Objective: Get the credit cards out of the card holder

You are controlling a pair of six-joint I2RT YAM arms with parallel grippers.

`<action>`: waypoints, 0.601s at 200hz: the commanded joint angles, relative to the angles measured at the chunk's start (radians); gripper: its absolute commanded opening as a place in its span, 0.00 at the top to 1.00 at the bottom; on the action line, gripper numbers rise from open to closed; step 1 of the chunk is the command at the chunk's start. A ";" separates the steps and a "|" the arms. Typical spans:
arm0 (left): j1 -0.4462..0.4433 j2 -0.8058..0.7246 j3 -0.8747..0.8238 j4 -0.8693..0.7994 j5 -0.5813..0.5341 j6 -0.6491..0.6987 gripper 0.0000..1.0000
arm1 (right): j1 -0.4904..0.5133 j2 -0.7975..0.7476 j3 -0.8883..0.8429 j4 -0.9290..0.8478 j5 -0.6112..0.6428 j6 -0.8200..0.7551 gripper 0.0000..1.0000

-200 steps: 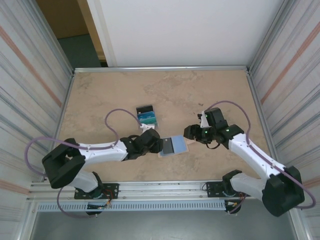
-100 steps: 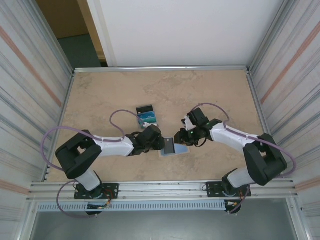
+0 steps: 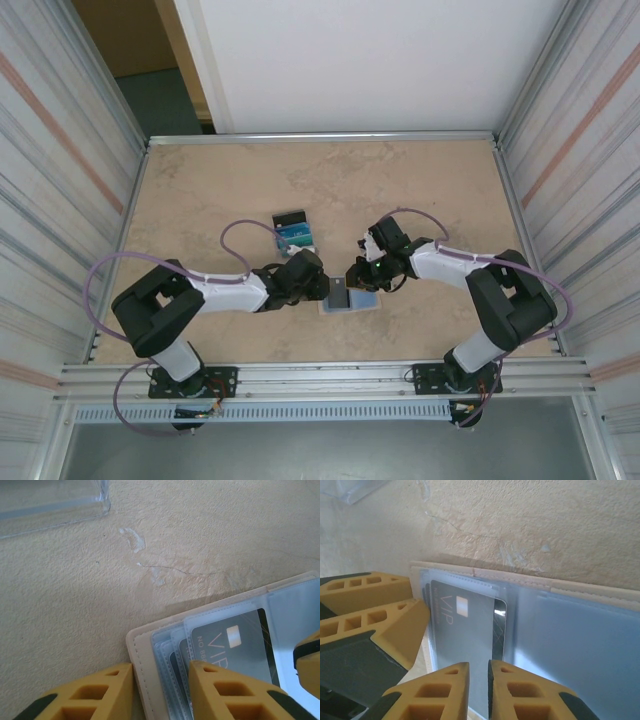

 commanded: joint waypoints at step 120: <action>-0.018 -0.018 0.012 -0.077 -0.014 0.010 0.62 | 0.005 0.043 -0.074 0.104 -0.038 0.080 0.87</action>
